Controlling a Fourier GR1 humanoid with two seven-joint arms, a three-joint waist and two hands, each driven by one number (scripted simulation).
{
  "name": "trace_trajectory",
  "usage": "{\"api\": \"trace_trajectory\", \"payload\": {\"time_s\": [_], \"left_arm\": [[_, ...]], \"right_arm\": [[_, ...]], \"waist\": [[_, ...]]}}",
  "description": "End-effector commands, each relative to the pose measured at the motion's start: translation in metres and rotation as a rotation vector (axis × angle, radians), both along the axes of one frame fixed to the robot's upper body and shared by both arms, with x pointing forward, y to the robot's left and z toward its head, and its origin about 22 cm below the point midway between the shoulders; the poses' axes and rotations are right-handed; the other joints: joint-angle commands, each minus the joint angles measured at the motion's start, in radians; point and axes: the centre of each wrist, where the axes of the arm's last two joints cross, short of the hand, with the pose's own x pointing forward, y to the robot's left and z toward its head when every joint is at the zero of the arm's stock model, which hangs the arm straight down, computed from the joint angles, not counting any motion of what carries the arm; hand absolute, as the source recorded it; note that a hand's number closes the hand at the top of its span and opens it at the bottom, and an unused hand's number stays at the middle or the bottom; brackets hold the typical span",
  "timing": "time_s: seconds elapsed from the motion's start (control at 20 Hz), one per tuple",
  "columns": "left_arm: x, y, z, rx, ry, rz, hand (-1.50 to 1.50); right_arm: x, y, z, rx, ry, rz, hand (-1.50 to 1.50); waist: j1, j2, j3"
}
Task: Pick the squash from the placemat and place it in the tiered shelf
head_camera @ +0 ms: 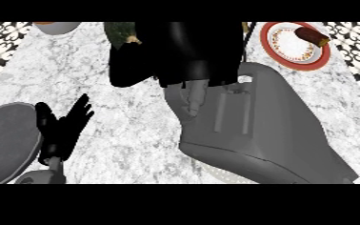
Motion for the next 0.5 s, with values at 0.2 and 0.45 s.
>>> {"api": "trace_trajectory", "payload": {"time_s": [0.2,0.45], "left_arm": [[0.011,0.011,0.001,0.009,0.006,-0.003,0.0],[-0.003,-0.014,-0.009,-0.006,0.015,-0.007,0.0]], "right_arm": [[0.061,-0.034,0.038,0.029,0.073,-0.167,1.5],[0.088,-0.054,0.059,-0.004,0.096,-0.162,1.5]], "waist": [[0.008,0.011,-0.002],[0.016,0.01,-0.002]]}}
